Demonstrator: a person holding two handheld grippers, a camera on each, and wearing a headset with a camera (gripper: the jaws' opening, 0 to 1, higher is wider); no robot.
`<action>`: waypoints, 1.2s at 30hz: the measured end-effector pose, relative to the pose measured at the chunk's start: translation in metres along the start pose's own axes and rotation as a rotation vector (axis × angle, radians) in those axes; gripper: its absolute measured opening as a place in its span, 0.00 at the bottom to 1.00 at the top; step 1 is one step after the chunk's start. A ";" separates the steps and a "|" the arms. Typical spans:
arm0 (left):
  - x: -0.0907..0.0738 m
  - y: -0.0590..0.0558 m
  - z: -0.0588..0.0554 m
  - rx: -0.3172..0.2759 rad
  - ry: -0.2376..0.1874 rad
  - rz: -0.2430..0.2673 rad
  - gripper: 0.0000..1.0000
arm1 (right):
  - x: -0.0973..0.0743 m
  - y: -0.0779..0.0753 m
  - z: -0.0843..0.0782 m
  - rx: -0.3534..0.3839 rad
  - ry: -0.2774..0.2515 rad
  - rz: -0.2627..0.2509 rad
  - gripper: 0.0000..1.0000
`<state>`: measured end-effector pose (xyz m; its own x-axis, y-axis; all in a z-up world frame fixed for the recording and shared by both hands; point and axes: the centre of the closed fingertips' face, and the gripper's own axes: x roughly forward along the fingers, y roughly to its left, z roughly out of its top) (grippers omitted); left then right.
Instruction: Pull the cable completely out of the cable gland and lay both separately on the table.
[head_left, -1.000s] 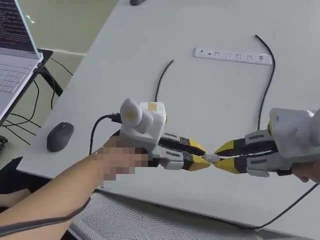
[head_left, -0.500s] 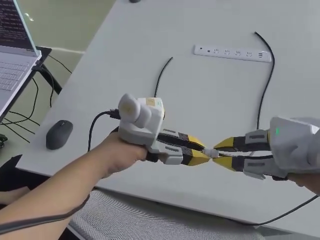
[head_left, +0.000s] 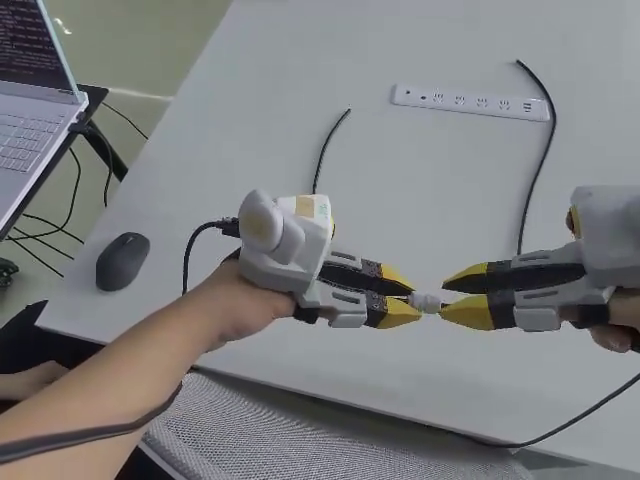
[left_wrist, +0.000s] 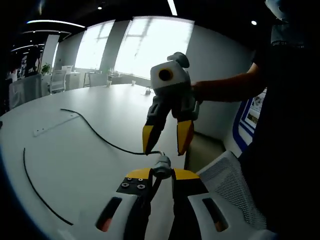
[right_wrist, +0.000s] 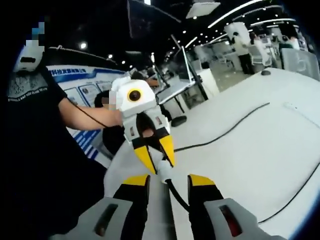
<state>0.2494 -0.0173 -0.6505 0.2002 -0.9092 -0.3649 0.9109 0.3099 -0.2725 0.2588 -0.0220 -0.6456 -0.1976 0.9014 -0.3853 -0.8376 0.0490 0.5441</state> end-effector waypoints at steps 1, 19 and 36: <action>0.000 0.000 0.000 0.001 0.001 -0.001 0.15 | 0.000 -0.003 0.000 -0.013 0.001 0.001 0.23; -0.001 -0.007 -0.001 0.043 0.022 0.006 0.15 | 0.014 0.019 -0.010 0.094 0.049 0.161 0.08; -0.004 -0.002 0.004 -0.059 -0.002 0.000 0.15 | 0.011 0.020 -0.004 -0.439 0.095 -0.106 0.07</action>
<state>0.2484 -0.0155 -0.6447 0.2013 -0.9098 -0.3629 0.8878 0.3260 -0.3248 0.2378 -0.0125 -0.6424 -0.1277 0.8569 -0.4995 -0.9881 -0.0663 0.1388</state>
